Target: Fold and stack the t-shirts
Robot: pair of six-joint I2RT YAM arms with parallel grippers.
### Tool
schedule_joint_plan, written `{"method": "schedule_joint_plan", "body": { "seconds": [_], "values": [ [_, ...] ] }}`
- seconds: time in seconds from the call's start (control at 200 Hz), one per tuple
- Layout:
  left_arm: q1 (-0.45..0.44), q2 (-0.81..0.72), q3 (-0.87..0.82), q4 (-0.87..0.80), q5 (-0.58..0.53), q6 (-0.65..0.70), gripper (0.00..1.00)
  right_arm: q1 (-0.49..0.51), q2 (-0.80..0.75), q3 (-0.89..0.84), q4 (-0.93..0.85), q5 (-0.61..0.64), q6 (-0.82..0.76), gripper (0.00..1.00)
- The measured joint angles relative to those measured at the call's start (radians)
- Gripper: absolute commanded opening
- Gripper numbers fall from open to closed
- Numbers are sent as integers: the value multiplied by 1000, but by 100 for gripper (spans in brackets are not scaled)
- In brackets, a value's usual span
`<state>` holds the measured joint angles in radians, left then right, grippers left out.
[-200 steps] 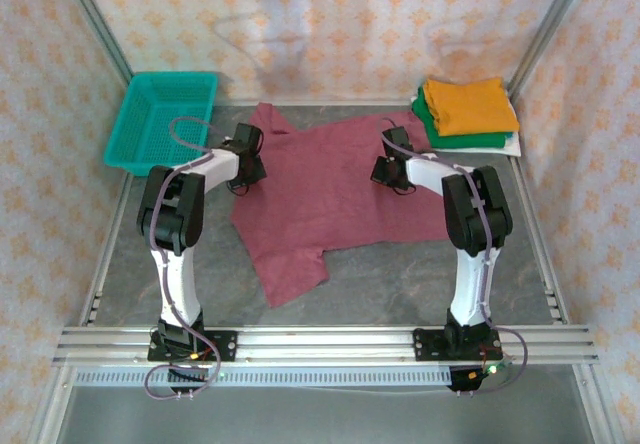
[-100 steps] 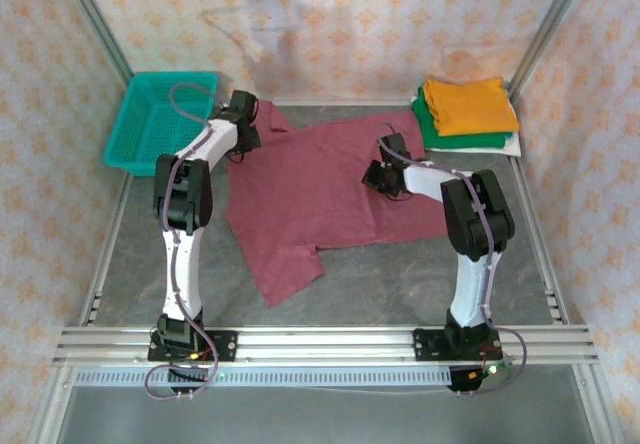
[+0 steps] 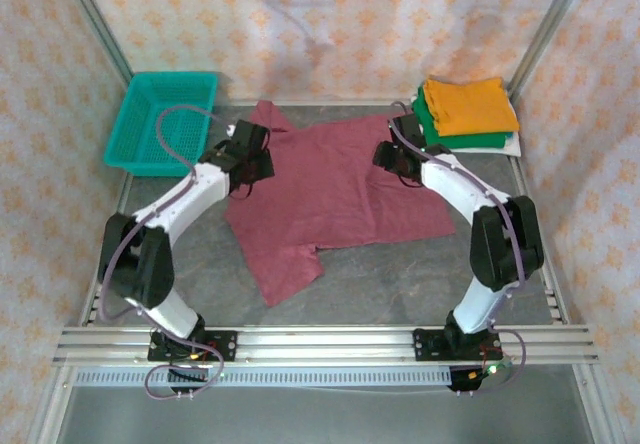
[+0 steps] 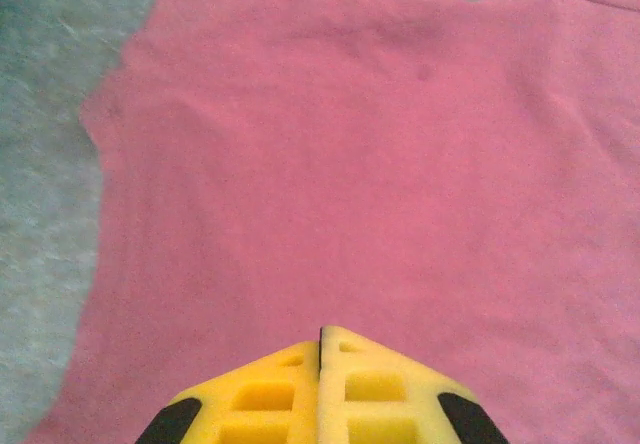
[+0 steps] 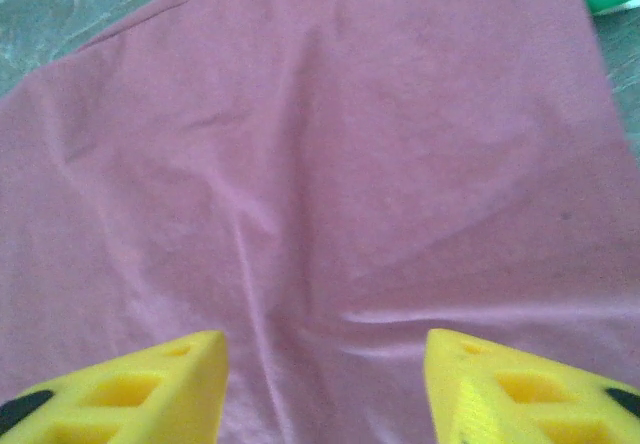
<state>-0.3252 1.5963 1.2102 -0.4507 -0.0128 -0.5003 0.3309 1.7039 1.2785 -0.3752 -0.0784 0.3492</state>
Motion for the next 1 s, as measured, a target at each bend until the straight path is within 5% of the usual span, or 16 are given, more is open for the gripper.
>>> {"method": "schedule_joint_plan", "body": {
  "seconds": [0.145,0.26,0.375,0.681,0.946,1.001],
  "values": [
    [3,5,-172,32,6,-81,0,0,-74,-63,-11,12,-38,61],
    [16,90,-237,32,10,-113,0,0,-113,-84,-6,11,-67,84],
    [40,132,-237,58,18,-123,0,0,-149,-103,5,12,-102,96],
    [196,235,-119,90,49,-76,0,0,-303,-246,90,23,-126,97],
    [201,261,12,16,43,2,0,0,-376,-300,131,33,-126,97],
    [194,204,-24,5,44,3,11,0,-387,-301,130,39,-126,97]
  ]
}}
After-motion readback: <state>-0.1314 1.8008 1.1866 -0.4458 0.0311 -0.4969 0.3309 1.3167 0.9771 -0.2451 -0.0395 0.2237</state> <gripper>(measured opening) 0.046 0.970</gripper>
